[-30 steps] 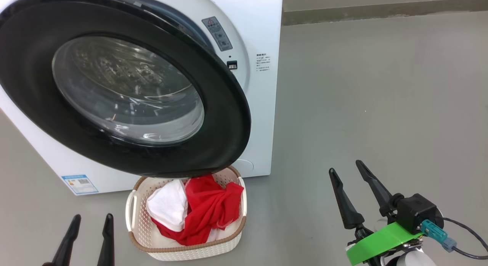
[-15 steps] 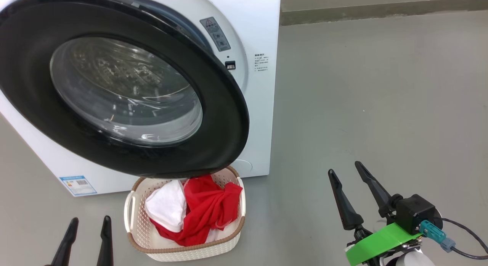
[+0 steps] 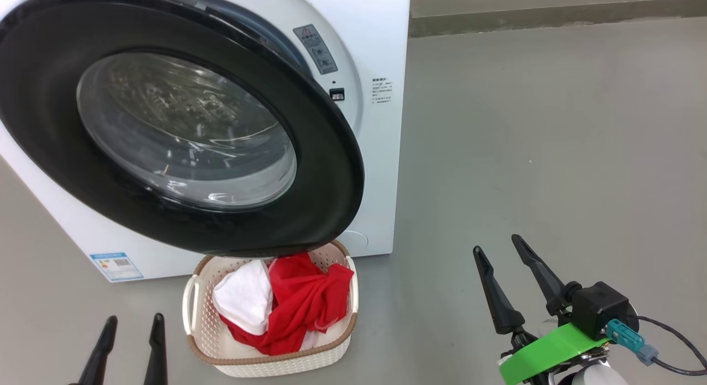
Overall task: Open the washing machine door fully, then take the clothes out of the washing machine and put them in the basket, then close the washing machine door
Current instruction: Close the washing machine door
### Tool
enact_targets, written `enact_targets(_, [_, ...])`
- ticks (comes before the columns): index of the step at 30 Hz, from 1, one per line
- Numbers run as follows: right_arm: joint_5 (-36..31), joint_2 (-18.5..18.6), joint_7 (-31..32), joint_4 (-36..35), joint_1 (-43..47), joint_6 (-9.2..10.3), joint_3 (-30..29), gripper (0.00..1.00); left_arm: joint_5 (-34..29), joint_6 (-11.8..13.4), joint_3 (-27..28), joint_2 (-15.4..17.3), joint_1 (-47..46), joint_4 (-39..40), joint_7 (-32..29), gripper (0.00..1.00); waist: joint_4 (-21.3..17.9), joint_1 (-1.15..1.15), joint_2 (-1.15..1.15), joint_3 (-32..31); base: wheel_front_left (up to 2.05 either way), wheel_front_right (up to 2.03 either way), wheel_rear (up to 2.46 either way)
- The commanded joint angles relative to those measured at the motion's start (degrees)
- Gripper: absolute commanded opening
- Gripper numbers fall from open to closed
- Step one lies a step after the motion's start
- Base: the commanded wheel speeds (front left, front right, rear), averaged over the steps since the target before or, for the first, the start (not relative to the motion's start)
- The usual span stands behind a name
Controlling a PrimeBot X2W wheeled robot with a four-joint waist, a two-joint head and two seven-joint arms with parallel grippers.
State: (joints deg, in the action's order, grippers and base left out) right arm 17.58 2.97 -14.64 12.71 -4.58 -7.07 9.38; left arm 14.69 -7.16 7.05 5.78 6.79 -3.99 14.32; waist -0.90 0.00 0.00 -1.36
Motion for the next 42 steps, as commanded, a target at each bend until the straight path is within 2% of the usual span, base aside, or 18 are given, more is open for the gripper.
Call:
enact_targets(1, [0.3,-0.1,-0.4,-1.2,-0.9,-0.42,1.2,1.00,0.2,-0.3,1.6,0.7,-2.1,1.1,0.7,1.00,0.1,0.00,0.00,0.1,0.00,0.00,0.00])
enact_targets(6, [0.8,-0.1,-0.4,-0.2,-1.4,-0.42,1.9,1.00,-0.2,-0.3,0.5,0.9,-2.4,0.7,0.7,1.00,1.2,0.00,0.00,0.4,0.00,0.00,0.00])
enact_targets(8, [1.0,-0.1,-0.4,1.2,-2.1,-0.42,2.5,0.27,-0.2,-0.3,0.2,0.9,-2.6,0.5,0.7,1.00,1.9,0.00,0.00,0.5,0.00,0.00,0.00])
enact_targets(9, [1.0,-0.1,-0.4,2.8,-3.4,-0.42,3.7,0.00,-0.2,-0.3,-0.1,0.9,-2.8,0.4,0.7,1.00,2.5,0.00,0.00,0.7,0.00,0.00,0.00])
enact_targets(17, [1.5,-0.1,-0.4,10.7,-11.4,-0.42,10.9,0.00,-0.3,-0.3,-1.3,1.2,-3.3,-0.3,0.7,1.00,6.0,0.00,0.00,1.5,0.00,0.00,0.00])
enact_targets(26, [5.1,-0.1,-0.4,19.9,-22.4,-0.42,17.1,0.00,-0.2,-0.3,-3.2,1.5,-4.8,-0.8,0.7,1.00,10.9,0.00,0.00,3.6,0.00,0.00,0.00])
enact_targets(31, [5.6,-0.1,-0.4,24.4,-28.3,-0.42,17.6,0.00,0.1,-0.3,-4.4,1.4,-6.2,-1.0,0.7,1.00,13.7,0.00,0.00,5.5,0.00,0.00,0.00])
enact_targets(42, [3.5,0.6,-0.4,30.3,-36.9,-0.42,13.8,0.00,0.7,-0.3,-6.9,0.9,-8.8,-1.7,0.7,1.00,18.5,0.00,0.00,9.0,0.00,0.00,0.00])
